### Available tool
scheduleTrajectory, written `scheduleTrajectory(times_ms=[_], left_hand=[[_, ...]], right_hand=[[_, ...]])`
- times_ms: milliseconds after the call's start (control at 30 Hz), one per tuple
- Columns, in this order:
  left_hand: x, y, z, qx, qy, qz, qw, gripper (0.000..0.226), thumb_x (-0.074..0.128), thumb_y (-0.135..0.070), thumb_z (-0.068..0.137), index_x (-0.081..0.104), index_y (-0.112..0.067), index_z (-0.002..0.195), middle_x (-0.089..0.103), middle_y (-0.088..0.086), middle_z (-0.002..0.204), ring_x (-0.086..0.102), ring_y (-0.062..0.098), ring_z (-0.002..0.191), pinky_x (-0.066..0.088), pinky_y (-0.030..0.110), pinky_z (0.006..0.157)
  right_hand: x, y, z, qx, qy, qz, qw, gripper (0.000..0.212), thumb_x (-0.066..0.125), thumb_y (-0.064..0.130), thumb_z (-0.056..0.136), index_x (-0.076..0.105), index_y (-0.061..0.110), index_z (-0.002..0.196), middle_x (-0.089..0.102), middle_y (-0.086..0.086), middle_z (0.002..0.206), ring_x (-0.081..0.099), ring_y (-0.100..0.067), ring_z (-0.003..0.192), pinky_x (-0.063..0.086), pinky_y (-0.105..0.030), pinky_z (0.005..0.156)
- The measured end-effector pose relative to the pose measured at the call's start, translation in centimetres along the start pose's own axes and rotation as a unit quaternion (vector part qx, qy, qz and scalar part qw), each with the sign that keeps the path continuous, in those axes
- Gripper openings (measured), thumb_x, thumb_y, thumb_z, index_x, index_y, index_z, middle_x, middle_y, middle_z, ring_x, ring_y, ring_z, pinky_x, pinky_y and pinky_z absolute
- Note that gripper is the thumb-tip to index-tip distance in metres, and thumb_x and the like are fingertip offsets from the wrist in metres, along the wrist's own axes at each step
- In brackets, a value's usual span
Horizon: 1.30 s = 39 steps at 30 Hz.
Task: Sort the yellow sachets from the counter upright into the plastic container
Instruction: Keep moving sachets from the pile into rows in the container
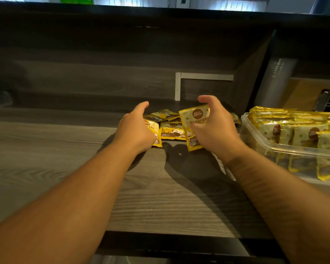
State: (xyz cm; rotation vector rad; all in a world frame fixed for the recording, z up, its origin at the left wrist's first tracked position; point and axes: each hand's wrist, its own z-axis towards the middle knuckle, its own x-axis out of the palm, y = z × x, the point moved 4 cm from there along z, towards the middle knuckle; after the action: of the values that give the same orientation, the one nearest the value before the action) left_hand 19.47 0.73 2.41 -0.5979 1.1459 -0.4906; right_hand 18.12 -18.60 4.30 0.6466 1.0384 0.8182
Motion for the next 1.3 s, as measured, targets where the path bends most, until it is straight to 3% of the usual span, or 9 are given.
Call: scheduleTrajectory(times_ms=[133,233,333,500,633,767,933,1133,1300], left_hand=[[0.2,-0.1,-0.3,-0.022,0.013,-0.031,0.999,0.097,0.075,0.003,0.077,0.029,-0.038,0.152,0.035,0.006,0.147,0.047,0.02,0.111,0.04,0.02,0.062],[0.1,-0.3,-0.6,-0.023,-0.009,-0.066,0.997,0.074,0.066,0.005,0.079,0.049,-0.033,0.139,0.04,0.005,0.137,0.051,0.02,0.107,0.048,0.026,0.07],[0.0,-0.8,-1.0,0.0,-0.048,-0.087,0.995,0.056,0.065,0.005,0.081,0.06,-0.028,0.126,0.047,0.004,0.128,0.053,0.018,0.104,0.044,0.021,0.068],[0.1,-3.6,-2.3,0.078,-0.081,-0.068,0.991,0.034,0.059,-0.005,0.09,0.064,-0.02,0.121,0.053,-0.001,0.11,0.055,0.016,0.099,0.039,0.017,0.068],[0.3,-7.0,-3.3,0.127,-0.07,-0.102,0.984,0.018,0.059,-0.013,0.096,0.064,-0.021,0.11,0.057,0.0,0.109,0.056,0.014,0.096,0.046,0.025,0.077],[0.1,-11.3,-4.1,0.161,-0.067,-0.165,0.971,0.015,0.06,-0.014,0.096,0.066,-0.024,0.105,0.064,-0.005,0.101,0.06,0.01,0.095,0.052,0.024,0.074],[0.9,-16.5,-5.4,0.159,-0.036,-0.271,0.949,0.018,0.066,-0.016,0.094,0.065,-0.026,0.109,0.067,-0.008,0.102,0.064,0.009,0.096,0.059,0.029,0.08],[4.0,-21.5,-6.8,0.21,0.062,-0.234,0.947,0.021,0.069,-0.016,0.091,0.065,-0.027,0.109,0.066,-0.008,0.098,0.063,0.01,0.095,0.058,0.028,0.079],[6.4,-23.4,-6.8,0.238,0.108,-0.125,0.957,0.021,0.074,-0.018,0.087,0.068,-0.026,0.106,0.065,-0.007,0.1,0.061,0.012,0.097,0.057,0.03,0.081]], right_hand=[[-0.8,1.0,-0.9,-0.002,-0.038,0.104,0.994,0.046,0.057,0.004,0.092,0.05,0.032,0.127,0.054,0.012,0.1,0.067,-0.013,0.077,0.061,-0.029,0.055],[-1.8,2.1,-1.2,-0.027,-0.058,0.14,0.988,0.036,0.054,0.003,0.093,0.053,0.031,0.115,0.053,0.014,0.098,0.065,-0.012,0.082,0.062,-0.034,0.061],[-3.2,3.1,-1.2,-0.037,-0.062,0.175,0.982,0.034,0.052,0.002,0.094,0.053,0.031,0.112,0.054,0.01,0.101,0.065,-0.016,0.091,0.062,-0.036,0.062],[-7.2,4.3,-1.8,-0.103,-0.089,0.169,0.976,0.03,0.051,0.003,0.095,0.054,0.028,0.112,0.056,0.002,0.11,0.063,-0.015,0.096,0.061,-0.031,0.057],[-11.2,3.7,-2.1,-0.149,-0.139,0.106,0.973,0.024,0.052,0.01,0.098,0.052,0.032,0.109,0.053,0.015,0.101,0.058,-0.008,0.094,0.055,-0.019,0.056],[-15.3,2.3,-2.5,-0.164,-0.181,0.078,0.966,0.024,0.053,0.01,0.097,0.051,0.033,0.105,0.052,0.017,0.097,0.057,-0.005,0.091,0.052,-0.019,0.062],[-20.4,0.4,-3.5,-0.183,-0.222,0.099,0.953,0.022,0.052,0.005,0.096,0.052,0.024,0.105,0.053,0.013,0.097,0.059,-0.01,0.096,0.059,-0.034,0.078],[-23.4,-1.9,-4.6,-0.167,-0.258,0.162,0.938,0.023,0.048,0.005,0.094,0.051,0.028,0.099,0.054,0.011,0.094,0.06,-0.012,0.092,0.059,-0.046,0.078],[-24.1,-3.3,-5.0,-0.145,-0.244,0.165,0.945,0.027,0.048,0.008,0.096,0.05,0.035,0.093,0.056,0.007,0.098,0.062,-0.021,0.098,0.059,-0.048,0.075]])
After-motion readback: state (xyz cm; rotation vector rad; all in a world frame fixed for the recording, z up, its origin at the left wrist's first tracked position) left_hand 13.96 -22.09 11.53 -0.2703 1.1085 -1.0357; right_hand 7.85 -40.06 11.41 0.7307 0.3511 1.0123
